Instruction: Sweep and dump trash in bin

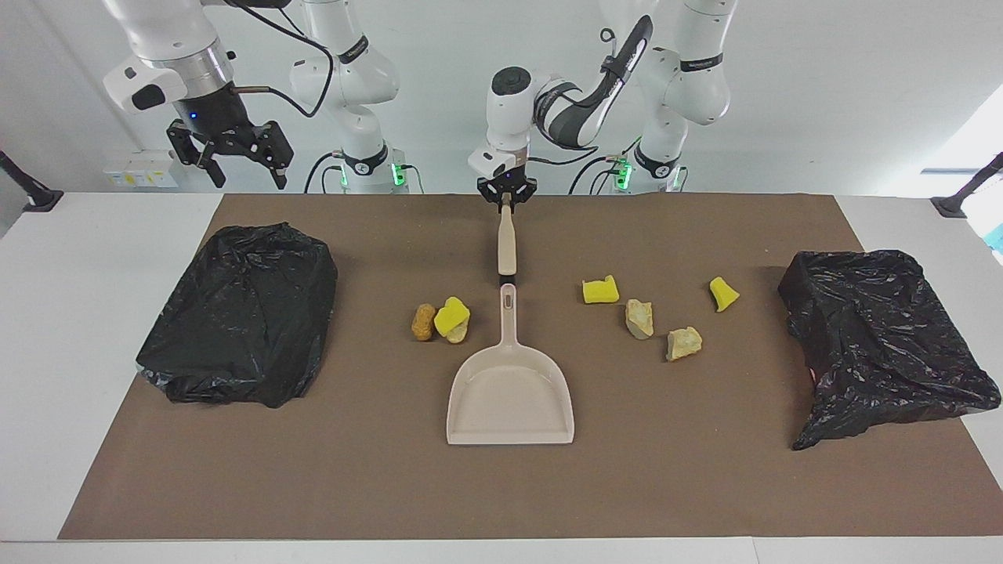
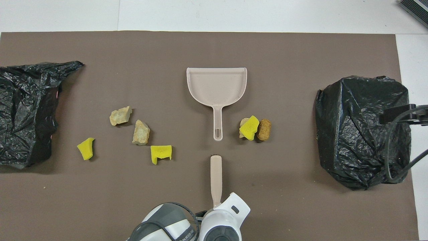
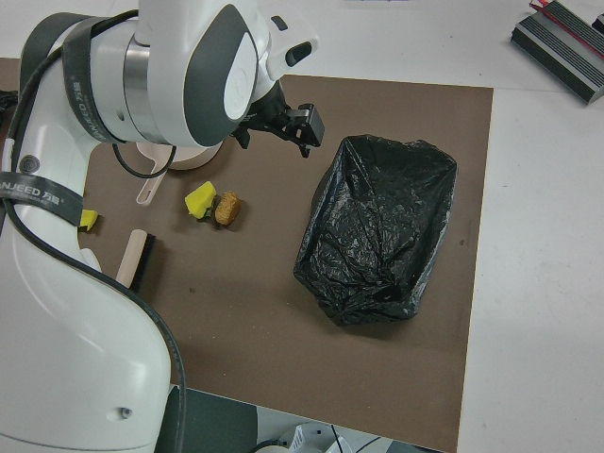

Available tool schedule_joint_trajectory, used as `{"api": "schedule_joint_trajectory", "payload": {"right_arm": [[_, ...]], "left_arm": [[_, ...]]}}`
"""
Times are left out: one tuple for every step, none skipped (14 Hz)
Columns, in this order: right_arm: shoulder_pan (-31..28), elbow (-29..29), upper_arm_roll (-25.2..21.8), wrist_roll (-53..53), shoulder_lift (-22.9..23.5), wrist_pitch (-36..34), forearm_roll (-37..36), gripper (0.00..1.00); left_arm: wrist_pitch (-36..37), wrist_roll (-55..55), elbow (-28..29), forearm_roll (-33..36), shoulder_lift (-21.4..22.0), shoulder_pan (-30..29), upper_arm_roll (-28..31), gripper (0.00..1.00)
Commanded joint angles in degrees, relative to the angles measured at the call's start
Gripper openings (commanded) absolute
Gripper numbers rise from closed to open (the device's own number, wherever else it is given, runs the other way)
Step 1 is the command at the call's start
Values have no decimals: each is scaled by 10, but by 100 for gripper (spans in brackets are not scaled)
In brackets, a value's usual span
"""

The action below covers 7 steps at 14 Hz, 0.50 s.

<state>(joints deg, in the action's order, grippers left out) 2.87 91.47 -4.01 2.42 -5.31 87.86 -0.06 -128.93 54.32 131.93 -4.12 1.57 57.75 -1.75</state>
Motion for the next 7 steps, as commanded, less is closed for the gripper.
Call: {"api": "schedule_joint_trajectory", "payload": {"right_arm": [[-7, 13, 4, -13, -11, 0, -1, 100], [-6, 13, 4, -16, -10, 0, -2, 100], [-6, 13, 4, -19, -10, 0, -2, 100], [-6, 17, 4, -18, -10, -4, -2, 100], [-3, 17, 4, -17, -10, -9, -3, 100], [1, 17, 4, -17, -9, -10, -9, 100], [4, 13, 11, -17, -6, -11, -20, 100]], "left_arm": [[59, -5, -5, -5, 40, -44, -1, 0], [71, -5, -11, -1, 48, -68, -1, 0], [95, -5, -21, 1, 52, -94, -1, 0], [117, -6, -35, 9, 53, -118, -1, 0], [124, -6, -47, 25, 52, -140, -1, 0], [126, -6, -53, 35, 52, -162, -1, 0], [129, -5, -54, 41, 53, -185, -1, 0]]}}
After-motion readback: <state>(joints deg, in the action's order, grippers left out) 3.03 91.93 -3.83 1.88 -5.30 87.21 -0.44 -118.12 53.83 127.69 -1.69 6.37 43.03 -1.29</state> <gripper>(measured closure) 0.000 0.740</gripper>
